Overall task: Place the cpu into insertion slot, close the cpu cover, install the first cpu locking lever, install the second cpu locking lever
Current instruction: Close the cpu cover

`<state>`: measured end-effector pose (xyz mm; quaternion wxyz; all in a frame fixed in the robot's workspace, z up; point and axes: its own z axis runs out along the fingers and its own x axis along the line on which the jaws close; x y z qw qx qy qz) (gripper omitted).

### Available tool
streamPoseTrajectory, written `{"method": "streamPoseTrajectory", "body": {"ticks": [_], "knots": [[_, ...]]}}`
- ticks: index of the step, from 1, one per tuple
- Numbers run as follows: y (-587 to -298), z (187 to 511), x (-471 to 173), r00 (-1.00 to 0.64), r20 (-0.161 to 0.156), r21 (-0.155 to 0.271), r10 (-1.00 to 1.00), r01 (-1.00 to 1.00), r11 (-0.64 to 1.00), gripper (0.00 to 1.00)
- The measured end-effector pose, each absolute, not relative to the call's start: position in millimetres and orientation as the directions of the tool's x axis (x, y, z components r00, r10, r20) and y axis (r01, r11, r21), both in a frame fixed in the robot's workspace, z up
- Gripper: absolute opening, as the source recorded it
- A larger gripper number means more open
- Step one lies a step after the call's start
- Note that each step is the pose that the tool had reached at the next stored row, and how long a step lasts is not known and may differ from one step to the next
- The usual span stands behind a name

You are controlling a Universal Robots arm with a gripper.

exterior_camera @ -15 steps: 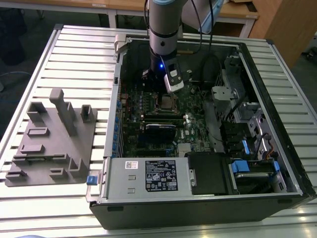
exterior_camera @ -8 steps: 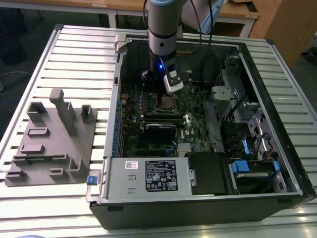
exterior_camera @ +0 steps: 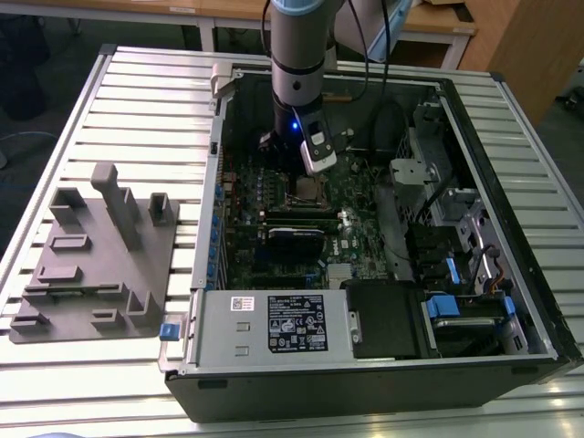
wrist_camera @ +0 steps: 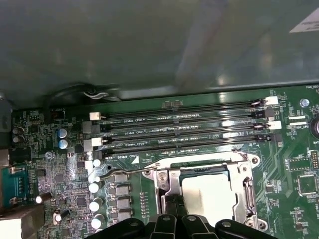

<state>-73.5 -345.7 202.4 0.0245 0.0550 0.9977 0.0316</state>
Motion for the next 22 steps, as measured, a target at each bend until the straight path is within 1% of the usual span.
{"method": "streamPoseTrajectory", "body": {"ticks": [22], "knots": [[-345.7,199.0,-76.6,-0.993,-0.047,0.064,0.110,0.107,0.992,0.11]]}}
